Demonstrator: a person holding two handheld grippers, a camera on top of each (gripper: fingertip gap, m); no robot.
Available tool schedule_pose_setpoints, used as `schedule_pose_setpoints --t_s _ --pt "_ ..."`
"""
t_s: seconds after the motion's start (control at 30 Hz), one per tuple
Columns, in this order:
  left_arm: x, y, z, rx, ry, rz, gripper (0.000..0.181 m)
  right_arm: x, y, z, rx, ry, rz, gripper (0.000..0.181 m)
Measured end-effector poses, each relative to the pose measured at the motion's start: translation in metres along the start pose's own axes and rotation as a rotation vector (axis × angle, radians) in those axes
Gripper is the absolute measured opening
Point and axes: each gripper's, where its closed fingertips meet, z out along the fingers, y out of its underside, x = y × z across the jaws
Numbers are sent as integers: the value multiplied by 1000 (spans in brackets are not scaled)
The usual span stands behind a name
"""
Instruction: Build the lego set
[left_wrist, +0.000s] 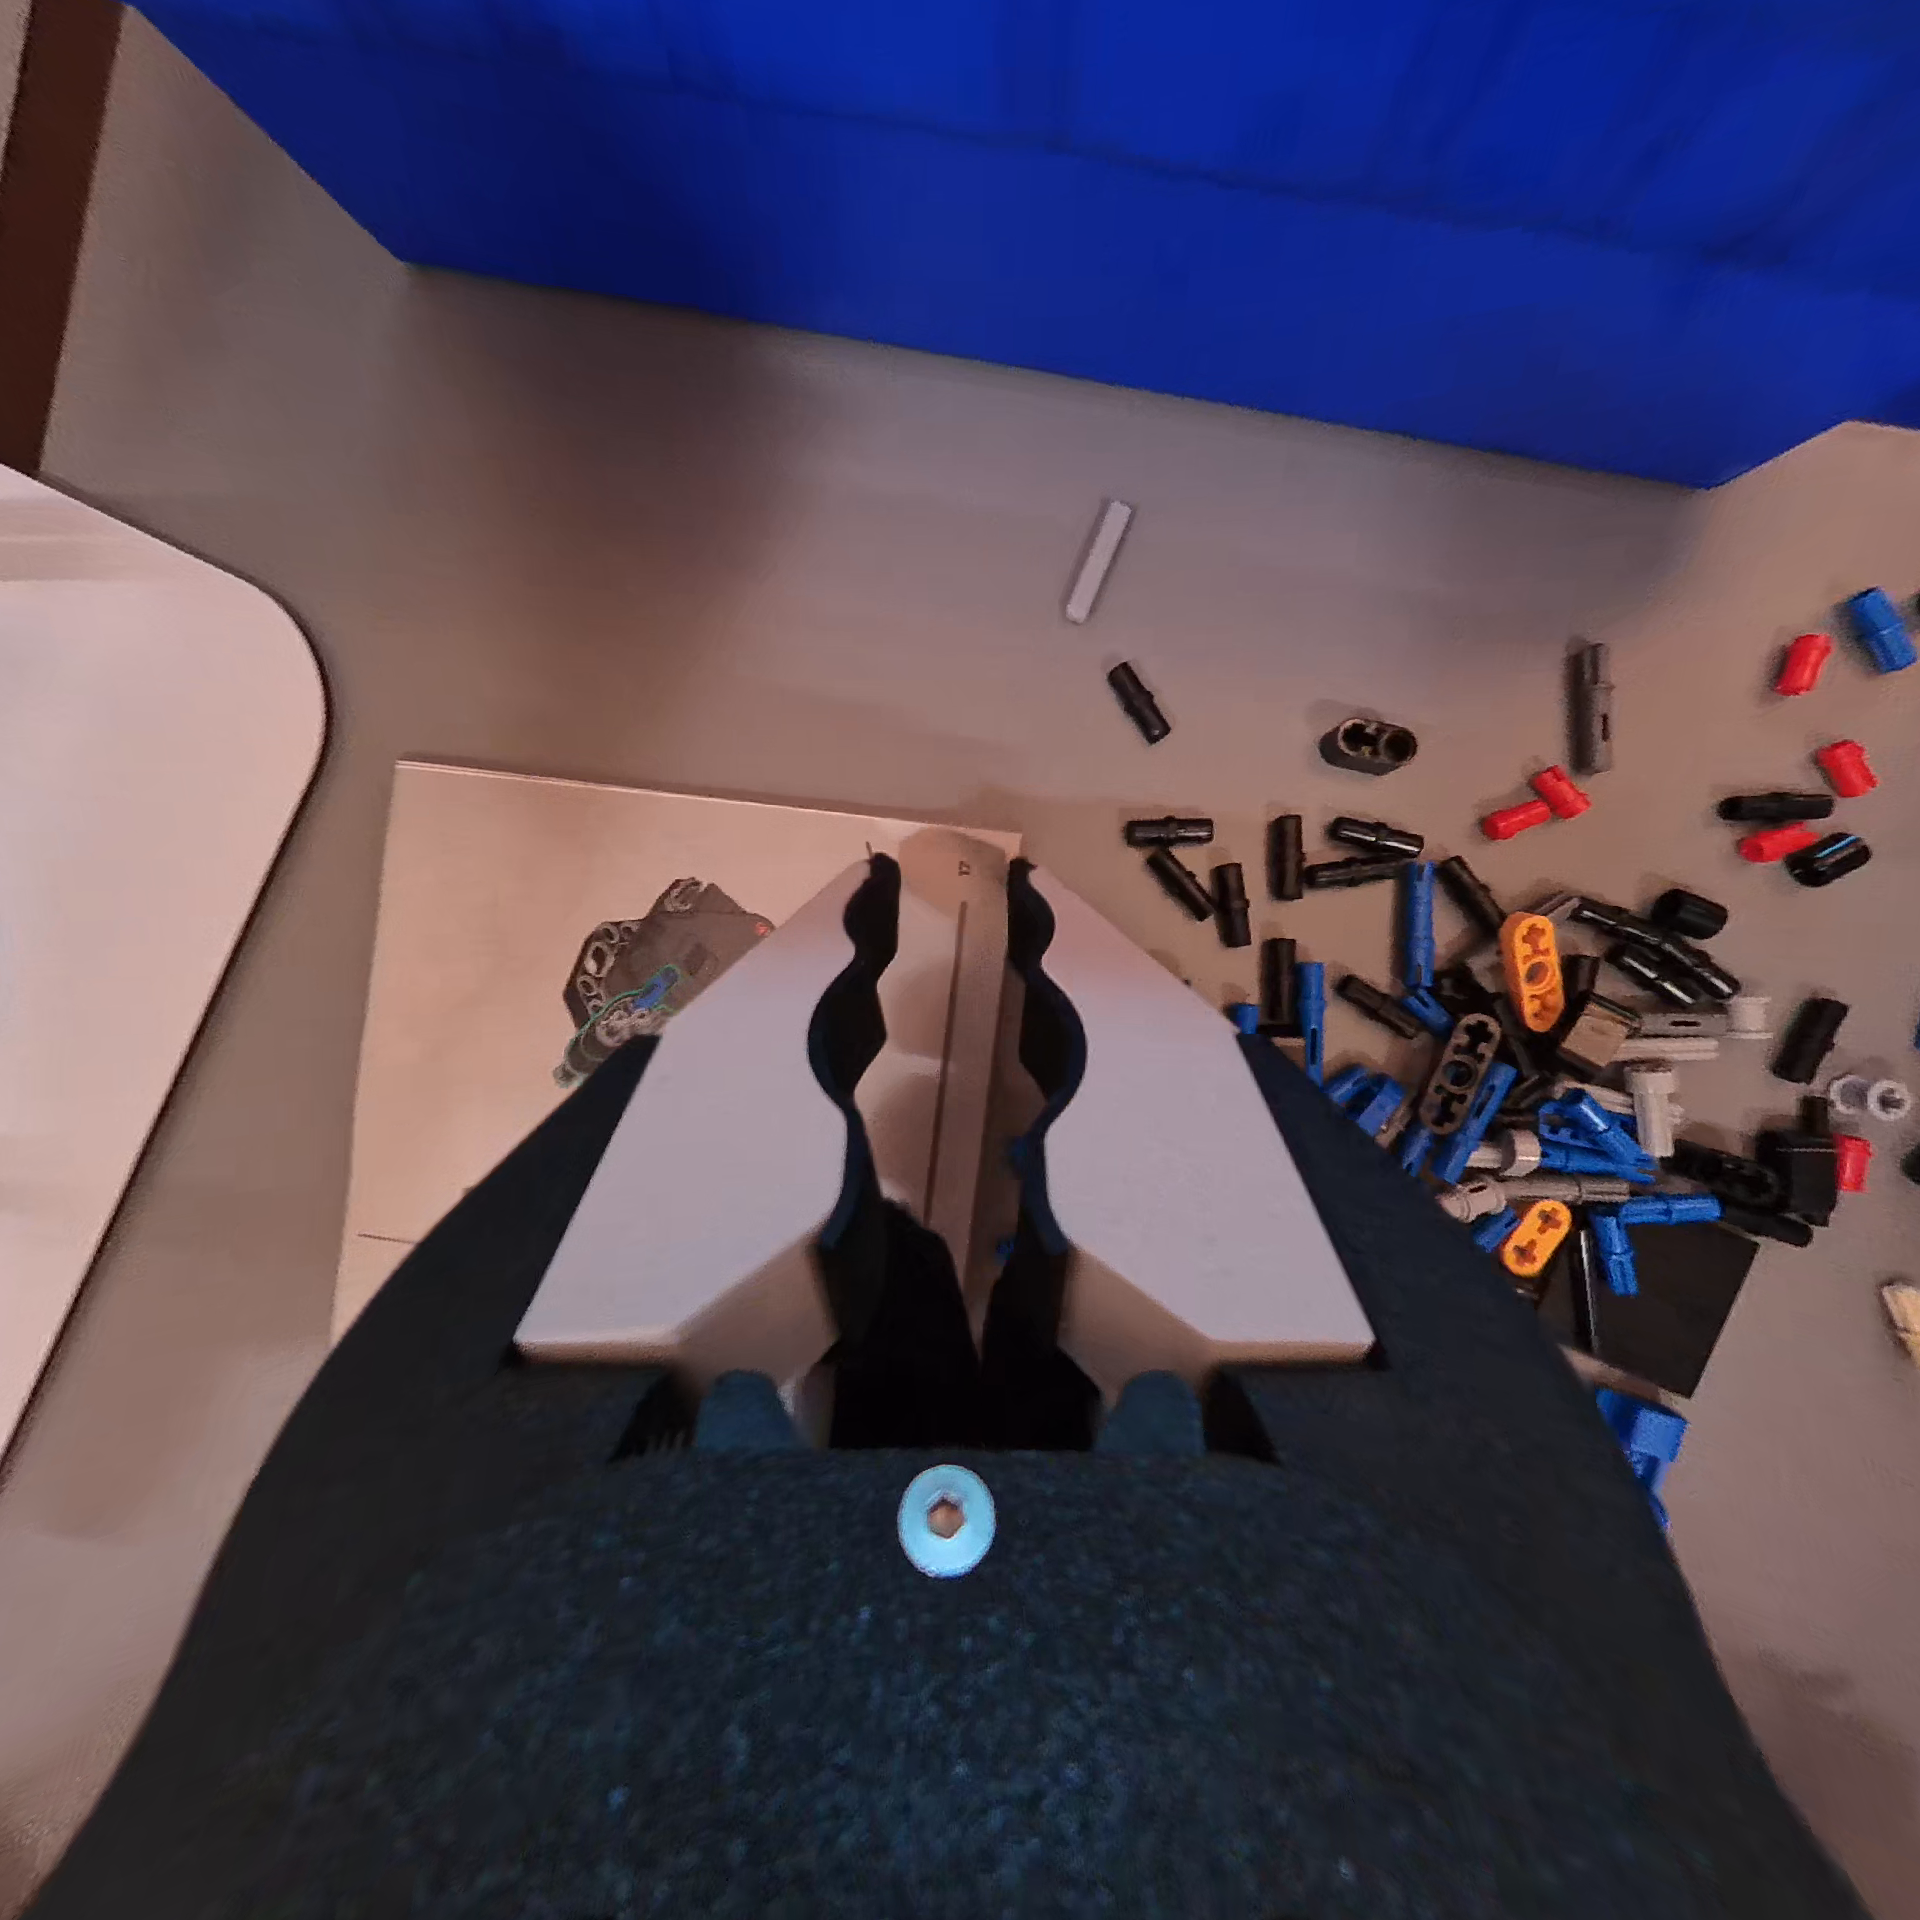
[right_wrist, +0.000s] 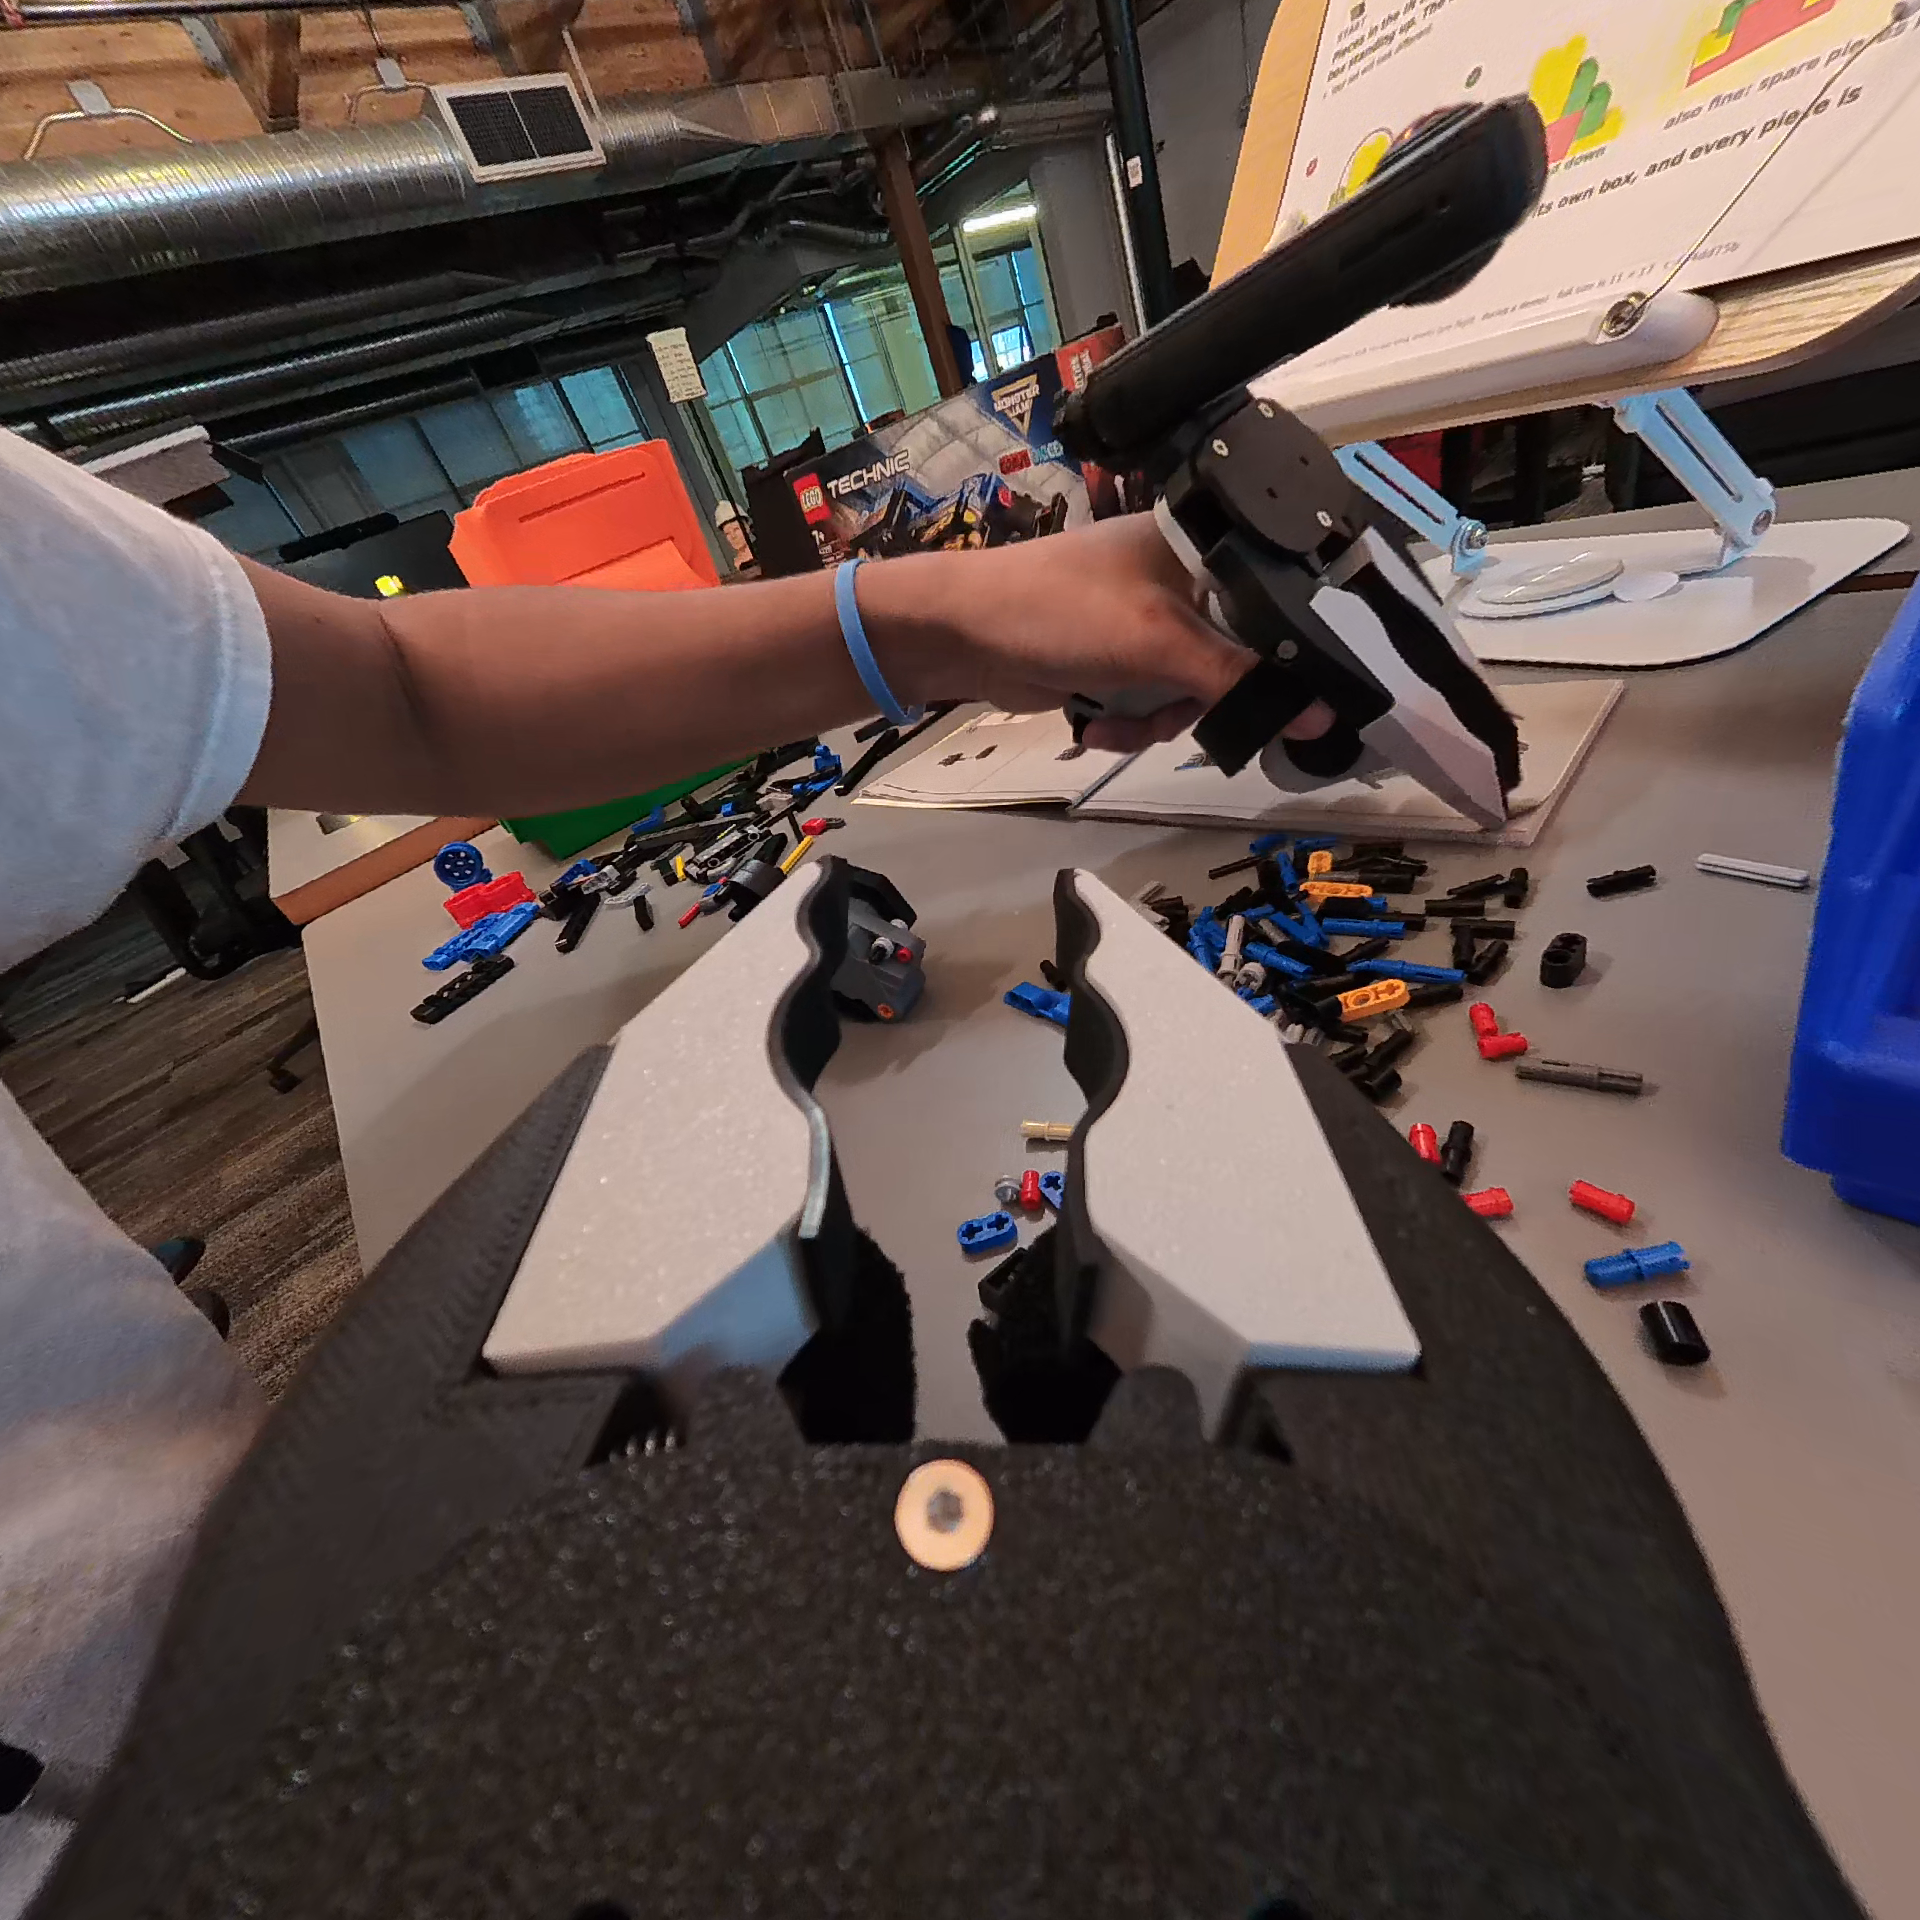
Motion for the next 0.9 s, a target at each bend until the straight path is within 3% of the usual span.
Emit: schedule_pose_setpoints --t_s 0.23,0.7,0.9 --pt "5 0 4 -1 -29 31 12 0 -1 -1 5 -3 5 39" --pt "0 -4 0 1 -38 43 14 0 -1 -2 7 -8 13 39" --pt "1 -5 0 6 -40 43 0 0 -1 -2 6 -10 15 39"
